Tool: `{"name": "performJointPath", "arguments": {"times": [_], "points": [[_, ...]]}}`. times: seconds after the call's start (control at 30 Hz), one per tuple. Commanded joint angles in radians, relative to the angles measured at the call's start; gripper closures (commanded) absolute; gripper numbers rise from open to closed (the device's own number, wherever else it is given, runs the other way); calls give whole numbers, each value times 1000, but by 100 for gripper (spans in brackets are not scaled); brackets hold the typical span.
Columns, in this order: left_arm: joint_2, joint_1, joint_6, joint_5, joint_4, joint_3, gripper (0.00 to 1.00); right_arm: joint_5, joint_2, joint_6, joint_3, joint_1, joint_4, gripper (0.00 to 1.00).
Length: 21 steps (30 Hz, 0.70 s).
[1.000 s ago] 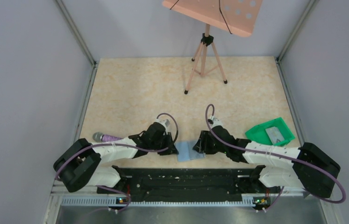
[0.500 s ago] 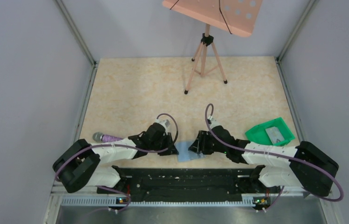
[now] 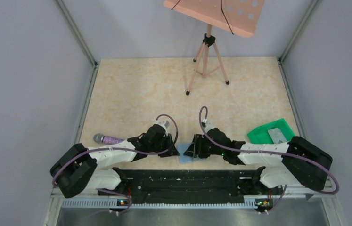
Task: Take the credit cards out of the card holder
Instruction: Remove the credit card from the card holder.
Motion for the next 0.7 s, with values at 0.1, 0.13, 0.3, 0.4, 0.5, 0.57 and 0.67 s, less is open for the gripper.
{"name": "performJointPath", "arguments": {"times": [0.1, 0.13, 0.3, 0.4, 0.5, 0.57, 0.67], "points": [[-145, -4, -27, -106, -88, 45, 76, -1, 11, -16, 71, 25, 8, 54], [-153, -4, -23, -109, -98, 50, 76, 27, -6, -32, 80, 25, -24, 54], [-143, -4, 16, -73, -140, 87, 74, 190, -107, -107, 94, 11, -243, 47], [-138, -5, 27, -2, -74, 65, 73, 186, -146, -120, 69, -23, -270, 45], [-96, -4, 36, 82, 30, 60, 73, 181, -163, -124, 44, -32, -269, 45], [-54, -5, 45, 113, 47, 80, 73, 175, -161, -125, 34, -34, -263, 45], [-2, -6, 52, 129, 81, 87, 73, 169, -148, -124, 22, -39, -249, 44]]}}
